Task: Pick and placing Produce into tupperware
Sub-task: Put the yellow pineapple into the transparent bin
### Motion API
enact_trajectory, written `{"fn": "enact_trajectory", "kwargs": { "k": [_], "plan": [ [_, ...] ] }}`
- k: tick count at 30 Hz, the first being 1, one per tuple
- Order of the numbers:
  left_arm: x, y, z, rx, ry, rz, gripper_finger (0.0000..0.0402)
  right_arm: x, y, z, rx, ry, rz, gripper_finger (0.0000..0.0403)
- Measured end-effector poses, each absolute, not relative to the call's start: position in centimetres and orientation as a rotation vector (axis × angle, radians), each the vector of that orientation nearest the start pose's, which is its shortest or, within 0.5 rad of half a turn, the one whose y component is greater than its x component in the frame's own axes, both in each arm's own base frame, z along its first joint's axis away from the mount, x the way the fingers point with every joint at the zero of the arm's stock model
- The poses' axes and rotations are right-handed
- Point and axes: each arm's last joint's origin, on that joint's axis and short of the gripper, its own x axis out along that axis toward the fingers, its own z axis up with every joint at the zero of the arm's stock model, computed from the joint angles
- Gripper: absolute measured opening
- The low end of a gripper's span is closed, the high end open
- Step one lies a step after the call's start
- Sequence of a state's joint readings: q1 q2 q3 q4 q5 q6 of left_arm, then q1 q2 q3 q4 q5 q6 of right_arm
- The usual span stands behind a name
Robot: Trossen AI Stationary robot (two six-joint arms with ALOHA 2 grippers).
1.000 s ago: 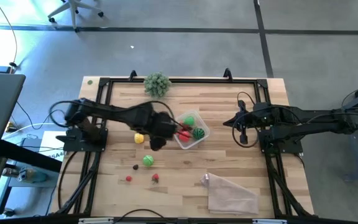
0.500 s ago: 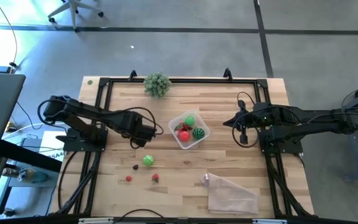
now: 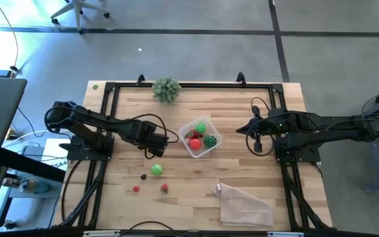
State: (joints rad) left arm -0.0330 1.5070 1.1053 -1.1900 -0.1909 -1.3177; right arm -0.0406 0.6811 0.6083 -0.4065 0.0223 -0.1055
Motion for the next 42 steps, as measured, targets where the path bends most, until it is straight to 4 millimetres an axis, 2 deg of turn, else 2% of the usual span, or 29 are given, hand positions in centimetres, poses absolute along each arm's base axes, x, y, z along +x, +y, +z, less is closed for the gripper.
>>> {"fn": "enact_trajectory", "kwargs": {
  "k": [12, 18, 23, 28, 42],
  "plan": [
    [25.4, -0.3, 23.0, -0.870, 1.182, 1.098, 0.0198, 14.9, -0.7, 26.7, -0.099, 0.482, -0.036, 0.0000],
    [25.4, -0.1, 23.1, -1.123, 0.940, 1.368, 0.0198, 14.9, -0.7, 26.7, -0.099, 0.483, -0.036, 0.0000],
    [25.2, -0.1, 22.6, -1.161, 0.900, 1.493, 0.0198, 14.9, -0.7, 26.7, -0.099, 0.482, -0.036, 0.0000],
    [25.1, 0.0, 21.6, -1.180, 0.848, 1.572, 0.0198, 14.9, -0.7, 26.7, -0.099, 0.483, -0.036, 0.0000],
    [24.1, -0.1, 18.7, -1.173, 0.910, 1.599, 0.0198, 14.9, -0.7, 26.7, -0.099, 0.483, -0.036, 0.0000]
  ]
}}
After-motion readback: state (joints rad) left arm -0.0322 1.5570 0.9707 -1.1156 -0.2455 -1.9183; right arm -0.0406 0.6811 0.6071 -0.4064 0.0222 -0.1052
